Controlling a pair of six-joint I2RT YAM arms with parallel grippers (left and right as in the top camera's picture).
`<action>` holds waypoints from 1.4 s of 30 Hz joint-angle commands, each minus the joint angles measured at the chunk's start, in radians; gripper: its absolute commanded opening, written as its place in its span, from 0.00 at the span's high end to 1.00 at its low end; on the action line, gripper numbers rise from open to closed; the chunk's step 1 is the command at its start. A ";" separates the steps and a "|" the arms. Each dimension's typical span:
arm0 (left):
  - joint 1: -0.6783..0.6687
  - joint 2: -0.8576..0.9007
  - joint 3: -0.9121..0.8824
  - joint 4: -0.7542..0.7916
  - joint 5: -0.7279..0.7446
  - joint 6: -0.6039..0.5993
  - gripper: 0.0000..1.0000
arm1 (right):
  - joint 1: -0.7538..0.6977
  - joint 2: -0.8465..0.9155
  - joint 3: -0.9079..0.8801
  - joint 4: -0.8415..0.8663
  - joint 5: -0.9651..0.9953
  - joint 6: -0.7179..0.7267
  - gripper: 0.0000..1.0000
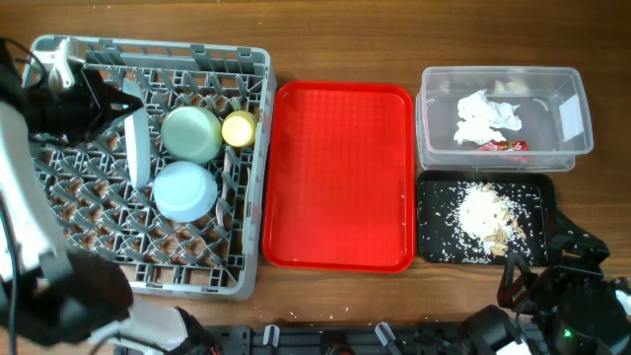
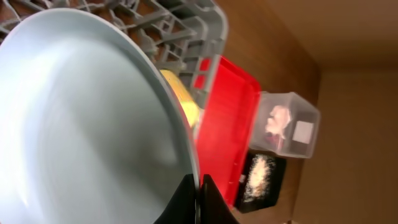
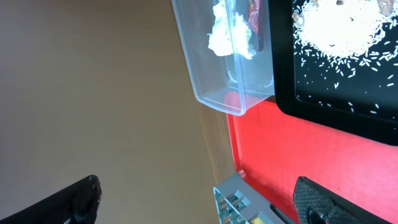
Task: Sort waste into correct bins and load items into the dishwasher rack
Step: 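Lift the white plate and stand it upright in the rack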
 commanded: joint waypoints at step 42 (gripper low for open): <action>-0.149 -0.242 -0.003 0.114 -0.005 -0.024 0.00 | -0.001 -0.011 -0.002 -0.001 0.013 0.007 0.00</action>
